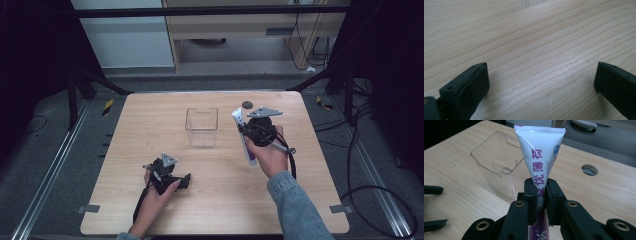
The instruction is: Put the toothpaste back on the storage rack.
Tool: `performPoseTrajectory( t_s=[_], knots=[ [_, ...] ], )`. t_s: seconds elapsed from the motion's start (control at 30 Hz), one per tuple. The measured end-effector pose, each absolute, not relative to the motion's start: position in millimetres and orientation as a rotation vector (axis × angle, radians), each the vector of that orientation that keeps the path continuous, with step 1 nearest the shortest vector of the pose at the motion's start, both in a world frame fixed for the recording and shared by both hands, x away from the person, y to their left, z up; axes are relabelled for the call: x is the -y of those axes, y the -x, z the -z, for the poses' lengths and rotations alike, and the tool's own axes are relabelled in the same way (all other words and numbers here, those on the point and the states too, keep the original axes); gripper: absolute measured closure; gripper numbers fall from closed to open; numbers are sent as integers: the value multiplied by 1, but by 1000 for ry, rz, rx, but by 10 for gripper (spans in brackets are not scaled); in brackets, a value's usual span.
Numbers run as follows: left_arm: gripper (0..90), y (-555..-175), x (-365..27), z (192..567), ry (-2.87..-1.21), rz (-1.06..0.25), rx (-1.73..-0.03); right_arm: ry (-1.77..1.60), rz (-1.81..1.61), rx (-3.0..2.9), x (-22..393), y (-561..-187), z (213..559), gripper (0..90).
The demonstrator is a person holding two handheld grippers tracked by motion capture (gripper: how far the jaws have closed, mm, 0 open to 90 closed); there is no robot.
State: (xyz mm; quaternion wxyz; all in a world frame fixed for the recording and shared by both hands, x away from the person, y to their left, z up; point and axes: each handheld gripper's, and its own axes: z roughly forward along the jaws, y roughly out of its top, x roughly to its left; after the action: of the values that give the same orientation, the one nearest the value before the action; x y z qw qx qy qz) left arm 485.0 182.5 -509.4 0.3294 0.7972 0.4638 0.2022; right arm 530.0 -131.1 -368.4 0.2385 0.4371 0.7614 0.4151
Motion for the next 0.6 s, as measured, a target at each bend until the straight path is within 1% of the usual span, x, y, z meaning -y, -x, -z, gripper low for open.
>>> performPoseTrajectory(
  t_s=[0.6],
  knots=[
    [0,-485,-183,509,-2088,-529,-1213,-1161,-1235,-2002,112,-531,349,807]
  ],
)
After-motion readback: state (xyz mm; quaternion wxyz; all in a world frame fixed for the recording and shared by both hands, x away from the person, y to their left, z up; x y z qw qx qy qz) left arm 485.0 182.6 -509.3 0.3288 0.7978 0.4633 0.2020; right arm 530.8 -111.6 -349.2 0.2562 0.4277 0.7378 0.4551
